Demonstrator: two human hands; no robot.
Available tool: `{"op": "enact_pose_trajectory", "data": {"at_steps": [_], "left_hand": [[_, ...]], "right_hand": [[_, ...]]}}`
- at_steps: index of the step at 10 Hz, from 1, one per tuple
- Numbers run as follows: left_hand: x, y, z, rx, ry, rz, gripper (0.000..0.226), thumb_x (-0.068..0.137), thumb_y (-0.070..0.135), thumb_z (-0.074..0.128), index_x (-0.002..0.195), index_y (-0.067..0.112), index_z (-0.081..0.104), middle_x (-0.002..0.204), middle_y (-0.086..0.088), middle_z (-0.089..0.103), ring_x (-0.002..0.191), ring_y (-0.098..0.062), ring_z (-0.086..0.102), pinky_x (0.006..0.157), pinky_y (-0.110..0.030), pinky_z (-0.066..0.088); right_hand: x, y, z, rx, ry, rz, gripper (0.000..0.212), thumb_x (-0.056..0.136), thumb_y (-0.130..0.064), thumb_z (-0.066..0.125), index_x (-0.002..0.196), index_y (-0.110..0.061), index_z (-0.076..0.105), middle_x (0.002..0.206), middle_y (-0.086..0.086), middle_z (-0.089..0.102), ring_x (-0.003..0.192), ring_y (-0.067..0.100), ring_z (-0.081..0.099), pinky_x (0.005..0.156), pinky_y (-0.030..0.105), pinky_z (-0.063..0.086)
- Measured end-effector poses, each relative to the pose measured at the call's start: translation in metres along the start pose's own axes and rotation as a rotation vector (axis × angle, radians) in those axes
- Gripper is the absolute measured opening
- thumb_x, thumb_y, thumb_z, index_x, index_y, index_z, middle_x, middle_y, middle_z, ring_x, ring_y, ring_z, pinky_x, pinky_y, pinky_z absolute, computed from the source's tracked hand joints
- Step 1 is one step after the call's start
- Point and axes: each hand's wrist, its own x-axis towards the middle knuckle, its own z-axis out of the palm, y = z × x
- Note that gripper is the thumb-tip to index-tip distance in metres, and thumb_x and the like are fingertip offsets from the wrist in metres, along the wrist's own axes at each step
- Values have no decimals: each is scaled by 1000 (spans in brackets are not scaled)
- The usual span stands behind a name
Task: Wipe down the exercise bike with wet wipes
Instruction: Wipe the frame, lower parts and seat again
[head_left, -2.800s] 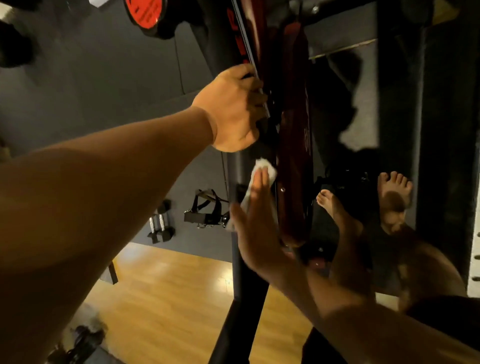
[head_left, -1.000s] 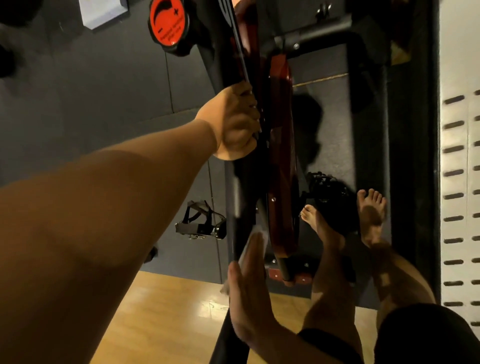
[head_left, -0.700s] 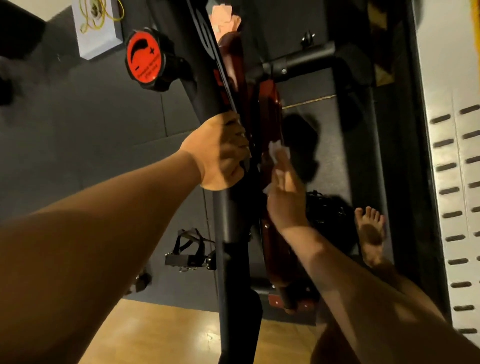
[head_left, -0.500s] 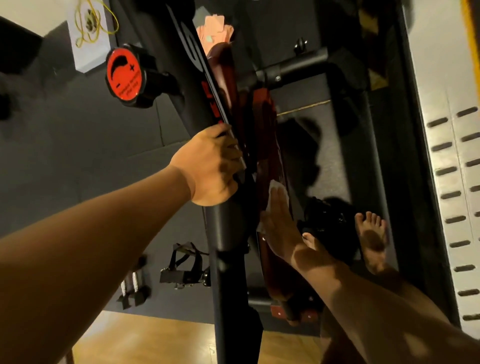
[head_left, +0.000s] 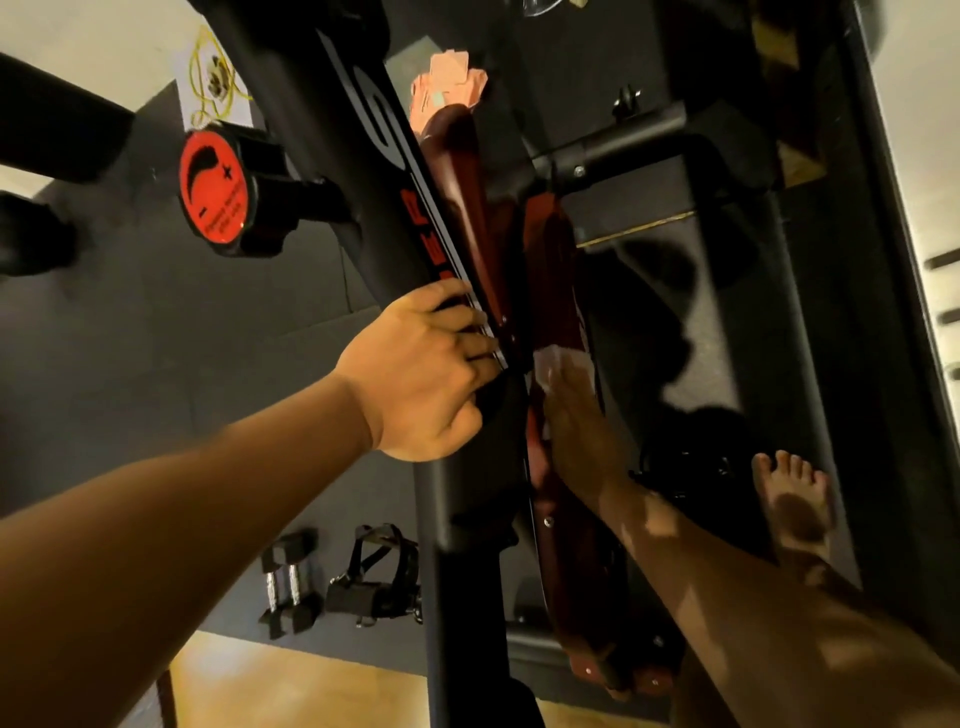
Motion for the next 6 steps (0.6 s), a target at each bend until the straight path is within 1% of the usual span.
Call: {"op": "enact_pose_trajectory", "data": {"at_steps": [1,2,3,4,5,6], "left_hand": [[0,1,-3,-13,-40,-8,63,81,43,28,117,19,73,122,-3,69,126,-28,54,117,-45,13],[1,1,-7,-19,-45,-21,62,80,43,28,115,18,74,123,-3,69,125,-28,55,116,-44,12],[0,2,-8,-29,-45,-18,61,79,42,29,114,18,74,120,-3,70,124,-28,56,116,-43,13],[1,1,-8,-49,-62,-13,61,78,42,30,113,18,74,118,-4,71,122,-29,56,117,-44,14],[2,1,-8,-60,-86,-20,63,78,43,31,114,16,74,118,-7,71,123,-31,56,118,-43,12],[2,0,-10,-67,-146,-18,64,78,43,31,115,14,73,121,-9,69,125,-33,55,117,-45,12]], "right_hand": [[-22,35,6,-128,331,30,53,106,-18,11,150,7,-6,159,18,-6,144,-4,14,116,11,6],[-20,-2,-6,394,-185,329,43,108,-19,22,149,-10,26,150,5,34,133,-3,35,96,-5,24],[23,-27,-17,541,-76,198,32,105,-39,34,125,-30,56,105,-16,61,87,-19,59,71,-2,43],[103,-80,-39,851,-64,160,52,104,-47,25,135,-14,51,128,11,59,120,16,56,106,35,42],[168,-111,-68,1022,-86,244,69,100,-56,18,149,-10,32,144,17,44,129,27,44,102,36,39],[187,-114,-68,1013,-151,226,90,88,-75,25,155,-16,16,160,10,20,144,21,28,107,31,36]]}}
